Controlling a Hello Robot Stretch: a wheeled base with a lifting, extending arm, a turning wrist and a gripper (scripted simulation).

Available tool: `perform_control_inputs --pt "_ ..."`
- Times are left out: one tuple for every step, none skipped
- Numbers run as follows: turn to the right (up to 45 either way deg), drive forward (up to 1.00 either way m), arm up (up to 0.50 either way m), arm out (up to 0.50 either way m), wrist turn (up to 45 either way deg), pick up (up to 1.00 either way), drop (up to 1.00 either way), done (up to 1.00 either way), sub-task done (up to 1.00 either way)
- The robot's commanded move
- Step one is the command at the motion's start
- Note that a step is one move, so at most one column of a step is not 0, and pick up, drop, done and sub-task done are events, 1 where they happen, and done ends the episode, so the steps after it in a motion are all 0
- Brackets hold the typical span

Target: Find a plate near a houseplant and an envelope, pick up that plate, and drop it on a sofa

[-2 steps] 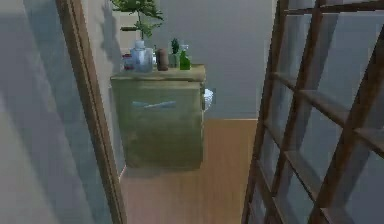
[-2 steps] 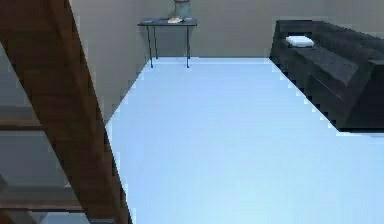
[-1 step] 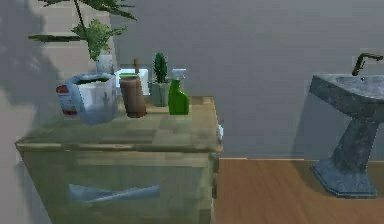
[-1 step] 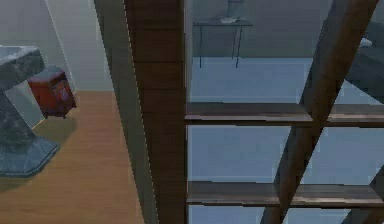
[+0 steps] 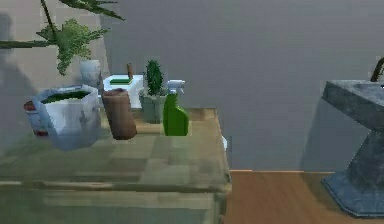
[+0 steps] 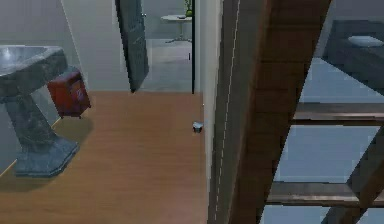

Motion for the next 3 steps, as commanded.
perform_control_inputs --pt "42.0 0.0 0.0 0.0 0.0 0.0 0.0 0.0 0.0" --pt "0.0 0.05 0.0 0.0 0.0 0.0 0.0 0.0 0.0" --pt "-21.0 0.0 0.0 0.0 0.0 0.0 0.0 0.0 0.0"
